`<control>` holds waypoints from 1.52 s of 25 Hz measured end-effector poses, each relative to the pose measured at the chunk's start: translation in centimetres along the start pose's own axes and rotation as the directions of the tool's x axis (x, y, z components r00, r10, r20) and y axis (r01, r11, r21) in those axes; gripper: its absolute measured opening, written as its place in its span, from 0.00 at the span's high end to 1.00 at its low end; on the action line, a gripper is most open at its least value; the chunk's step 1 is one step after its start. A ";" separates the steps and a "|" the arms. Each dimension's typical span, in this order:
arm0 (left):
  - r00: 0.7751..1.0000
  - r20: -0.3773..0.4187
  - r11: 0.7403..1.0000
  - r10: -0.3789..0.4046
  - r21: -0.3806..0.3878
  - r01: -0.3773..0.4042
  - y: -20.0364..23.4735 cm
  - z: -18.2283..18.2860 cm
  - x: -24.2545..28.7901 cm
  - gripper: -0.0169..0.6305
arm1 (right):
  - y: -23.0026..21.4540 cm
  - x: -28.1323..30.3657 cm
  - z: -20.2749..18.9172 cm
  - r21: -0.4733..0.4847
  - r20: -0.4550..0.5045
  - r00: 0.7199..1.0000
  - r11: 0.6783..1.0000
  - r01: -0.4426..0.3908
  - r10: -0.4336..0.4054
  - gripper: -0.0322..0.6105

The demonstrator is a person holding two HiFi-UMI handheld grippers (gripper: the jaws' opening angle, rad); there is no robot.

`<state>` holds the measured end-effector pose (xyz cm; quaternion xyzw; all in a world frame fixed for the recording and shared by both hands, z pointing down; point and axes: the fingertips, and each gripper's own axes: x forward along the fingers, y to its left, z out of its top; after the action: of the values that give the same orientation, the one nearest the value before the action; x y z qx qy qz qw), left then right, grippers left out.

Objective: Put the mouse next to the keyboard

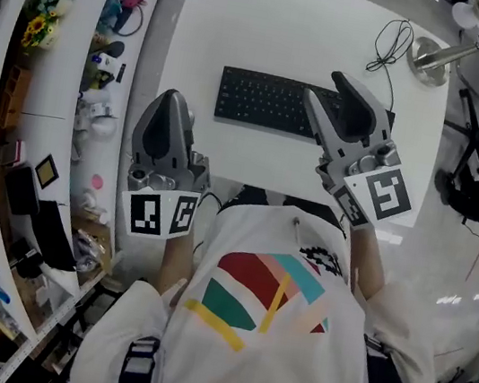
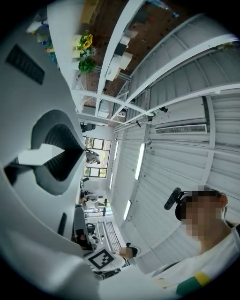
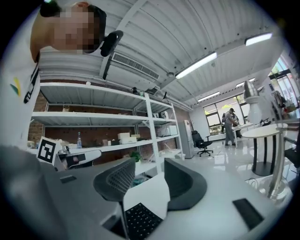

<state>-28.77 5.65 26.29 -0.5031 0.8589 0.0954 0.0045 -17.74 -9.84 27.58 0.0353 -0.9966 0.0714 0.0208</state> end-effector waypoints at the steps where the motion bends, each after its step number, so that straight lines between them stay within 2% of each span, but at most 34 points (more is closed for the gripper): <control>1: 0.999 0.012 0.999 0.031 0.007 -0.031 0.4 0.0 -1.1 0.91 | 0.9 0.5 -0.6 -0.003 -0.029 0.999 1.000 -0.030 0.030 0.65; 2: 0.998 0.021 0.998 0.064 0.009 -0.064 1.0 -0.1 -2.1 0.91 | 1.9 1.1 -1.5 -0.005 -0.063 0.996 0.998 -0.063 0.062 0.58; 4: 0.993 0.028 0.993 0.118 0.005 -0.118 2.0 -0.6 -4.4 0.90 | 4.4 2.6 -3.7 -0.004 -0.143 0.981 0.991 -0.131 0.129 0.52; 6: 0.989 0.033 0.989 0.148 0.004 -0.148 2.6 -1.2 -7.4 0.90 | 8.4 3.6 -6.0 0.008 -0.202 0.952 0.972 -0.235 0.232 0.49; 7: 0.986 0.036 0.987 0.160 0.002 -0.160 3.0 -1.3 -8.8 0.89 | 11.0 4.2 -7.2 0.017 -0.219 0.925 0.950 -0.313 0.309 0.49; 9: 0.980 0.041 0.981 0.193 -0.014 -0.193 4.3 -1.4 -11.2 0.84 | 16.2 5.6 -9.5 0.031 -0.281 0.844 0.883 -0.468 0.457 0.49; 11: 0.971 0.036 0.972 0.236 -0.028 -0.235 6.1 -1.5 -13.0 0.81 | 20.4 7.1 -12.7 0.052 -0.418 0.732 0.818 -0.572 0.538 0.49; 12: 0.966 0.031 0.966 0.258 -0.030 -0.257 7.1 -1.8 -14.0 0.81 | 22.0 8.0 -14.4 0.045 -0.484 0.681 0.793 -0.607 0.549 0.49; 13: 0.959 0.024 0.959 0.281 -0.034 -0.280 8.0 -2.3 -15.0 0.81 | 23.4 9.0 -16.0 0.020 -0.532 0.650 0.776 -0.631 0.542 0.49; 16: 0.933 -0.014 0.933 0.359 -0.013 -0.359 10.2 -4.0 -17.8 0.81 | 26.0 11.5 -21.0 -0.056 -0.641 0.590 0.737 -0.674 0.491 0.49; 19: 0.904 -0.065 0.905 0.423 0.081 -0.418 11.7 -5.7 -19.3 0.81 | 27.2 13.2 -25.0 -0.051 -0.723 0.520 0.716 -0.696 0.454 0.49; 22: 0.887 -0.095 0.892 0.452 0.075 -0.446 12.8 -6.9 -20.5 0.81 | 27.2 14.3 -28.0 -0.058 -0.776 0.489 0.727 -0.684 0.399 0.49; 27: 0.866 -0.122 0.874 0.485 0.050 -0.483 13.7 -8.5 -22.4 0.81 | 27.3 14.6 -30.8 -0.054 -0.832 0.447 0.755 -0.654 0.328 0.49; 33: 0.874 -0.156 0.887 0.461 0.054 -0.459 14.4 -10.2 -21.7 0.81 | 27.6 15.5 -32.1 -0.085 -0.867 0.428 0.770 -0.633 0.256 0.49; 38: 0.891 -0.154 0.902 0.428 0.007 -0.432 13.4 -10.7 -21.0 0.81 | 27.7 14.8 -31.9 -0.087 -0.864 0.434 0.774 -0.628 0.255 0.49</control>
<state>-29.04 28.32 41.08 -0.3065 0.9453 0.0670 -0.0891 -33.39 21.12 55.94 -0.2754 -0.8338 -0.1217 0.4627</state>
